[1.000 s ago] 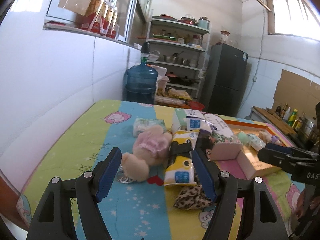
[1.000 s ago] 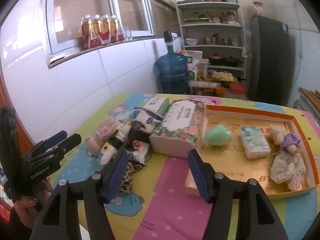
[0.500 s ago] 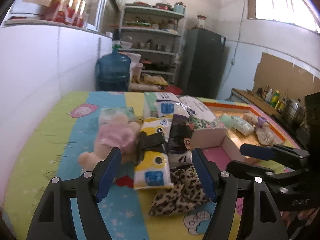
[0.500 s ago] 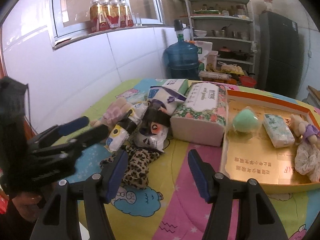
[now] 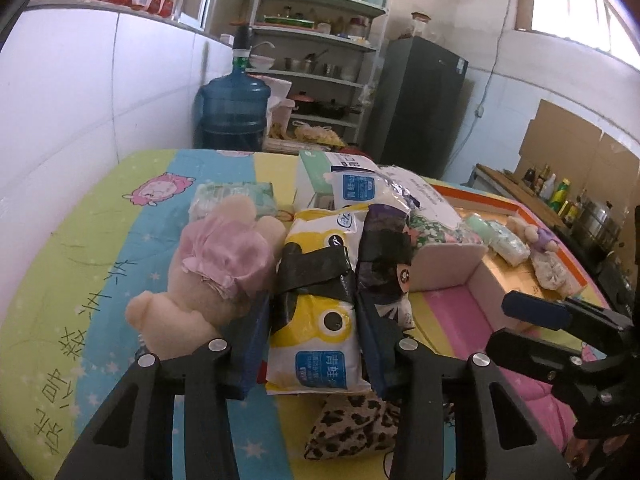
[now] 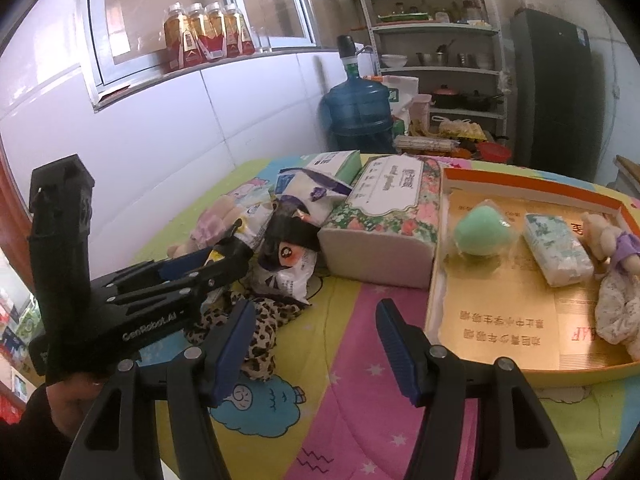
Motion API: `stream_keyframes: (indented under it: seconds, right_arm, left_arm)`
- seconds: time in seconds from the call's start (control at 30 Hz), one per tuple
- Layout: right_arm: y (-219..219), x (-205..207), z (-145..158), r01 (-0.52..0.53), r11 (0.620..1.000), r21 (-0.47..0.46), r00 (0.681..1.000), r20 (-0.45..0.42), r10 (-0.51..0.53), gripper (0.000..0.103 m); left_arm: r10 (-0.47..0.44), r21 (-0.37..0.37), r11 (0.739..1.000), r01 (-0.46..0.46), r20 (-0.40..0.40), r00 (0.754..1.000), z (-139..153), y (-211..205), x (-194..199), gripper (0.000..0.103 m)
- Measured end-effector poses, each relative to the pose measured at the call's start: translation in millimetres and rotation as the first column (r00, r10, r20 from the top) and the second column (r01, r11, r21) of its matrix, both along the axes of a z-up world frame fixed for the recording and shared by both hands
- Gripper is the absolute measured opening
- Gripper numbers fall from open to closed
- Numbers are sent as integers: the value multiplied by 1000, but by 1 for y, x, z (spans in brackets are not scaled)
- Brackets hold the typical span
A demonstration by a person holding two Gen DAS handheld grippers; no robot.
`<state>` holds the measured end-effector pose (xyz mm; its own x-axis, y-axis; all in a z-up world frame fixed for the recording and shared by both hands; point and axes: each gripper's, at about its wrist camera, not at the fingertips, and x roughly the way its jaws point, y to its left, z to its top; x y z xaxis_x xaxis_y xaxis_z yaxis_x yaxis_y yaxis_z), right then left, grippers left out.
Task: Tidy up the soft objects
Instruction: 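Grasp the yellow wet-wipe pack with the left gripper while the right grasps the purple snack bag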
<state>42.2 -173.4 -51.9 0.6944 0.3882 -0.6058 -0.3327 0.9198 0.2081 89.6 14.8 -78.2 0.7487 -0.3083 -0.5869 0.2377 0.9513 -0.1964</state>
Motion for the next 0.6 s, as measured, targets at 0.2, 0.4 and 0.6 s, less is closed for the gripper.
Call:
stream_keyframes:
  seconds: [0.2,0.4,0.6]
  right_arm:
    - [4,6,-3,-11,1000,16,1000,-11,11,62]
    - [16,14,-5,-26,999,41,999,-33,27,62]
    - [34,30,-6,-37,997,70,998,-48,40,62]
  left_arm:
    - [-10,-24,1000,11,27,1000,5,7,-11,43]
    - [15,-24,1000,-13,81,997,27,19,-26,43]
    - [64,-12,998,-63,134,989,43,37,-35,43]
